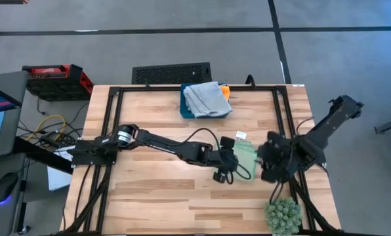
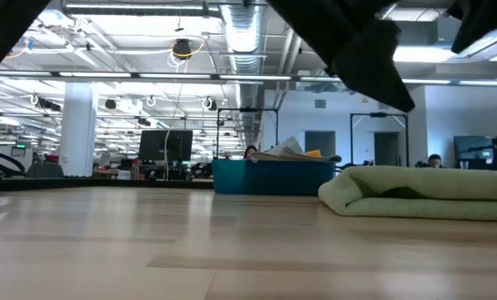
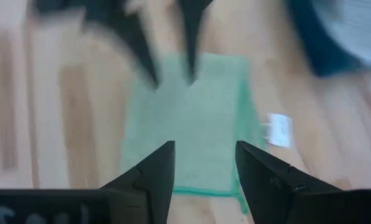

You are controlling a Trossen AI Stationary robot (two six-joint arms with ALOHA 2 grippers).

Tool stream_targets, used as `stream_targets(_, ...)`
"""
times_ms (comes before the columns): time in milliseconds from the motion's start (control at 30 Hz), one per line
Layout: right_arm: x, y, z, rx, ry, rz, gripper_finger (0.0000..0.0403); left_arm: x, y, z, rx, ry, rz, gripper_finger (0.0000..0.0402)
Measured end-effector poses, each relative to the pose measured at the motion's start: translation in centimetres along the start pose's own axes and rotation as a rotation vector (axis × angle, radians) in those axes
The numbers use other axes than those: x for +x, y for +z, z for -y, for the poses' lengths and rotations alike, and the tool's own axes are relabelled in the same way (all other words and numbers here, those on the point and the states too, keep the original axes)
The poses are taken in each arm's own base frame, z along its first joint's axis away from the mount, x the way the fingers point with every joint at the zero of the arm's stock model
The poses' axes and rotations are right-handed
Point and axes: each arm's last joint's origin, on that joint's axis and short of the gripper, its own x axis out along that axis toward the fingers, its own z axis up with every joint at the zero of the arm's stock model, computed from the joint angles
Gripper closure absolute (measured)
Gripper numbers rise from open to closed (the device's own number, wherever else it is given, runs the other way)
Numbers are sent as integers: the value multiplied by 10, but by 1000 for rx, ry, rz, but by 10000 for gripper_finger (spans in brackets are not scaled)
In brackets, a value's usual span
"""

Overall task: Fold microfiber towels
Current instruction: Put the folded green microfiber cloth into the blue bin

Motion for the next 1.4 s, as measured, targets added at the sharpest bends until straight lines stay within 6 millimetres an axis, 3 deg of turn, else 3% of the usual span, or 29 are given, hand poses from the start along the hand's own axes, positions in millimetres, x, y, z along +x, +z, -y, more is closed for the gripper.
stream_targets(200,35,-12,-45,-235,122,-14,216,-28,-3,13,10,-101,-152,244)
stream_targets(433,86,-23,-79,-322,29,-113,216,-24,-24,34,-32,-161,-297,245)
stream_targets(600,115,-30,-93,-331,20,-201,216,-25,-23,37,-65,-161,-300,245)
stream_targets(833,142,-34,-97,-304,-43,-261,216,-25,-23,37,-71,-159,-303,245)
stream_targets(1400,170,-43,-99,-245,-117,-363,216,-26,-19,42,-12,-193,-266,245)
